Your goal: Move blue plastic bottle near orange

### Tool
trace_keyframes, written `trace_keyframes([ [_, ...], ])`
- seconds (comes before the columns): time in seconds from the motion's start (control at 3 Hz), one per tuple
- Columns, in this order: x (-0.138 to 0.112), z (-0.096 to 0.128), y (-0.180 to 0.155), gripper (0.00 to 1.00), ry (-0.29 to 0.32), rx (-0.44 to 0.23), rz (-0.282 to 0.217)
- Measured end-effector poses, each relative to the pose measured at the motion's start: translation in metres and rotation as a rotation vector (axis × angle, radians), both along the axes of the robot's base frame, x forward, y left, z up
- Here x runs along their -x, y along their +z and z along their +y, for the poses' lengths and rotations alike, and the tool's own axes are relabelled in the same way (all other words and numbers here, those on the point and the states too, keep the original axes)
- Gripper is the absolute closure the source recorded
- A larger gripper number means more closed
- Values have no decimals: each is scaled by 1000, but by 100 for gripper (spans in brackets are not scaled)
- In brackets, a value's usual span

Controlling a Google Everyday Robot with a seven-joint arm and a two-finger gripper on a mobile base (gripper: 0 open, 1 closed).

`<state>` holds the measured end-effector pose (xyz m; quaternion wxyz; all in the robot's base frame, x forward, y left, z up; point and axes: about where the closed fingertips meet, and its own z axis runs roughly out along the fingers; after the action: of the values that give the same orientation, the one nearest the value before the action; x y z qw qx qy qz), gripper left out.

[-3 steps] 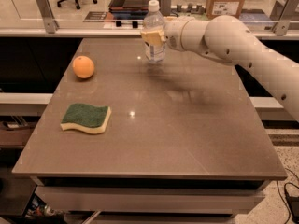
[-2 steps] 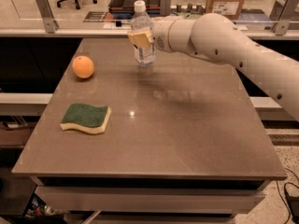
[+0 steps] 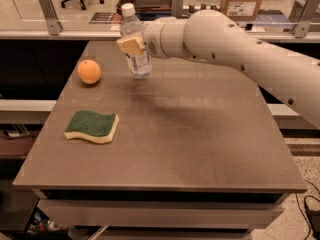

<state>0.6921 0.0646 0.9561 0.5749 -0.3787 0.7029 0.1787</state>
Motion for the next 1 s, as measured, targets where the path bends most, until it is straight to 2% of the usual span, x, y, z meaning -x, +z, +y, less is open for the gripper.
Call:
trace_keyframes([
  [0.67, 0, 32, -13, 100, 89, -66, -25],
  [1.0, -1, 41, -23, 100, 118, -78, -9],
])
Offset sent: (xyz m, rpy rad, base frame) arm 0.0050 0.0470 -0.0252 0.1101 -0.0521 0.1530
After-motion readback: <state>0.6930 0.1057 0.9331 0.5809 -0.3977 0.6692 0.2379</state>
